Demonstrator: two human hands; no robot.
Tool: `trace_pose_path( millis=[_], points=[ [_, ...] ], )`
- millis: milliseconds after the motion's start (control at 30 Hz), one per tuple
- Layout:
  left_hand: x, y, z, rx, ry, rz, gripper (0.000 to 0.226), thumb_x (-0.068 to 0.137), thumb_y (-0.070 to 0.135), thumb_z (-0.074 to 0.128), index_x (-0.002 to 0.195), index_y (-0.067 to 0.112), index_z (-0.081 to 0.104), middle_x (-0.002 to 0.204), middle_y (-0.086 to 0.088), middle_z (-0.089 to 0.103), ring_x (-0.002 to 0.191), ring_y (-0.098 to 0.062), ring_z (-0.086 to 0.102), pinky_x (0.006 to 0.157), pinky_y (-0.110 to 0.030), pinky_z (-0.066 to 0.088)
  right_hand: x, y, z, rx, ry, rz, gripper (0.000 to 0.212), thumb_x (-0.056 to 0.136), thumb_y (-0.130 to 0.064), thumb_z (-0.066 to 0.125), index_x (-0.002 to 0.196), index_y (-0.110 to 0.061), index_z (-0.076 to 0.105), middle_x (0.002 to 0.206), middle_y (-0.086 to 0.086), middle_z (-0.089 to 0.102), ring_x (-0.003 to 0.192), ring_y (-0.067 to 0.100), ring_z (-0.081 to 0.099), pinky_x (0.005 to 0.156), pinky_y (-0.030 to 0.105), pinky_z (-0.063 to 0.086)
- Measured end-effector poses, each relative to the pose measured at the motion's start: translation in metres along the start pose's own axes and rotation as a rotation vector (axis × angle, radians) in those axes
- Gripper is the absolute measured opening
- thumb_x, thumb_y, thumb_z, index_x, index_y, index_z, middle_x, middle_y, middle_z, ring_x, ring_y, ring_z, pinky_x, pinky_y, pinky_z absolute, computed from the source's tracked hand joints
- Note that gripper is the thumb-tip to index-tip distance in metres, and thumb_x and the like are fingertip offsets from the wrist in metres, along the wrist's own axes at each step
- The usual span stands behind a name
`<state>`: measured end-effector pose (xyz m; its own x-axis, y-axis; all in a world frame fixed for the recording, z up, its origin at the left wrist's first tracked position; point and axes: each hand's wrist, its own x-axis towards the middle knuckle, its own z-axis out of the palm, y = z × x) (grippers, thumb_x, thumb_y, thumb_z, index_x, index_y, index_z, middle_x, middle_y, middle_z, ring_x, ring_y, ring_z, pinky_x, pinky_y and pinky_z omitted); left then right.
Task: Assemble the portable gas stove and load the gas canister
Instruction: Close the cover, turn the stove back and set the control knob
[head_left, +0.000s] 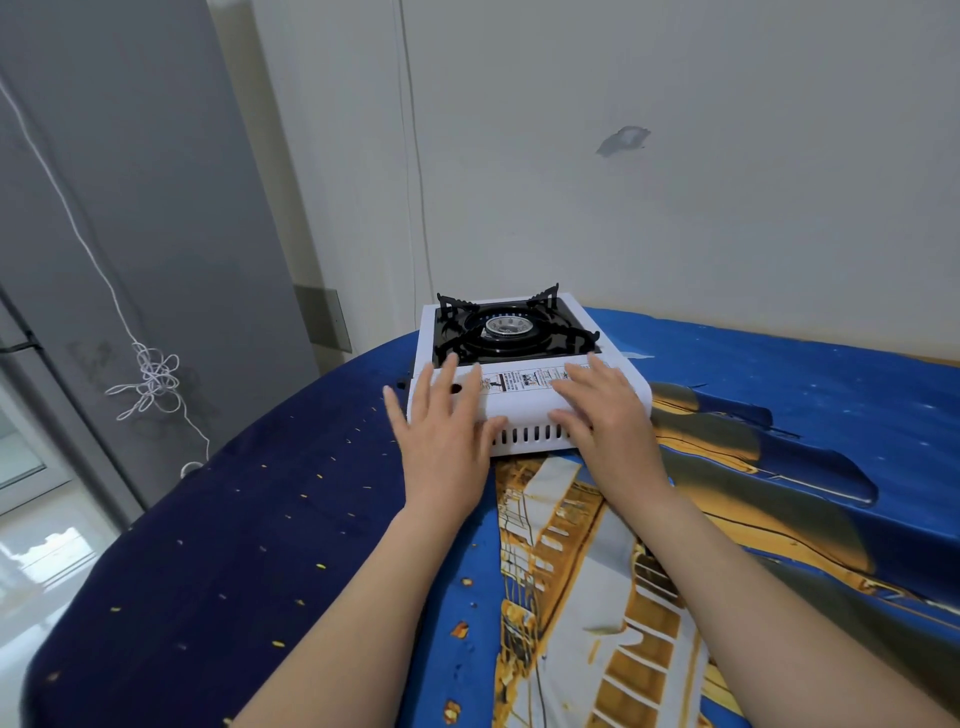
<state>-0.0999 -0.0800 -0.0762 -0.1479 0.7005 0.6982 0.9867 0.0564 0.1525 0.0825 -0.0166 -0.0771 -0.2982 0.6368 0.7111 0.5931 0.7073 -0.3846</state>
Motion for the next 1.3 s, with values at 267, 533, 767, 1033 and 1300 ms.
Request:
trace_pose_path(
  millis=[267, 533, 767, 1033, 1300],
  points=[
    [0.003, -0.019, -0.001, -0.734, -0.074, -0.616, 0.131, 0.049, 0.059, 0.085, 0.150, 0.030, 0.007, 0.157, -0.005, 0.014, 0.144, -0.024, 0.016, 0.114, -0.050, 0.023, -0.003, 0.010, -0.004, 0.119, 0.195, 0.472, 0.112, 0.058, -0.051, 0.086, 0.148, -0.019, 0.027, 0.152, 0.008, 0.029, 0.140, 0.024, 0.024, 0.112, 0.040, 0.024],
    [0.002, -0.037, 0.003, -0.984, -0.158, -0.751, 0.132, 0.042, 0.055, 0.089, 0.150, 0.026, 0.019, 0.152, -0.002, 0.035, 0.134, -0.022, 0.039, 0.109, -0.045, 0.036, -0.006, 0.027, -0.006, 0.629, 0.130, 0.693, 0.083, 0.060, -0.029, 0.089, 0.132, -0.019, 0.050, 0.120, 0.000, 0.062, 0.107, 0.019, 0.061, 0.079, 0.036, 0.056],
    [0.002, -0.045, 0.002, -1.027, -0.204, -0.738, 0.126, 0.037, 0.060, 0.088, 0.144, 0.021, 0.035, 0.138, 0.000, 0.052, 0.117, -0.019, 0.054, 0.101, -0.043, 0.046, -0.005, 0.027, -0.006, 0.690, 0.104, 0.725, 0.066, 0.063, -0.028, 0.086, 0.122, -0.018, 0.058, 0.113, 0.000, 0.067, 0.099, 0.018, 0.066, 0.080, 0.043, 0.058],
    [0.000, -0.044, 0.002, -1.023, -0.169, -0.741, 0.135, 0.034, 0.063, 0.083, 0.149, 0.024, 0.023, 0.153, -0.002, 0.032, 0.133, -0.022, 0.038, 0.100, -0.034, 0.034, -0.007, 0.025, -0.007, 0.639, 0.107, 0.739, 0.060, 0.066, -0.029, 0.086, 0.119, -0.017, 0.060, 0.109, 0.001, 0.069, 0.094, 0.018, 0.067, 0.076, 0.042, 0.059],
    [0.000, -0.044, 0.002, -1.010, -0.166, -0.748, 0.132, 0.037, 0.061, 0.084, 0.148, 0.026, 0.023, 0.153, -0.004, 0.031, 0.135, -0.024, 0.037, 0.103, -0.038, 0.035, -0.008, 0.024, -0.008, 0.616, 0.104, 0.749, 0.062, 0.067, -0.030, 0.085, 0.121, -0.016, 0.058, 0.111, 0.004, 0.068, 0.095, 0.022, 0.067, 0.077, 0.046, 0.059]
  ],
)
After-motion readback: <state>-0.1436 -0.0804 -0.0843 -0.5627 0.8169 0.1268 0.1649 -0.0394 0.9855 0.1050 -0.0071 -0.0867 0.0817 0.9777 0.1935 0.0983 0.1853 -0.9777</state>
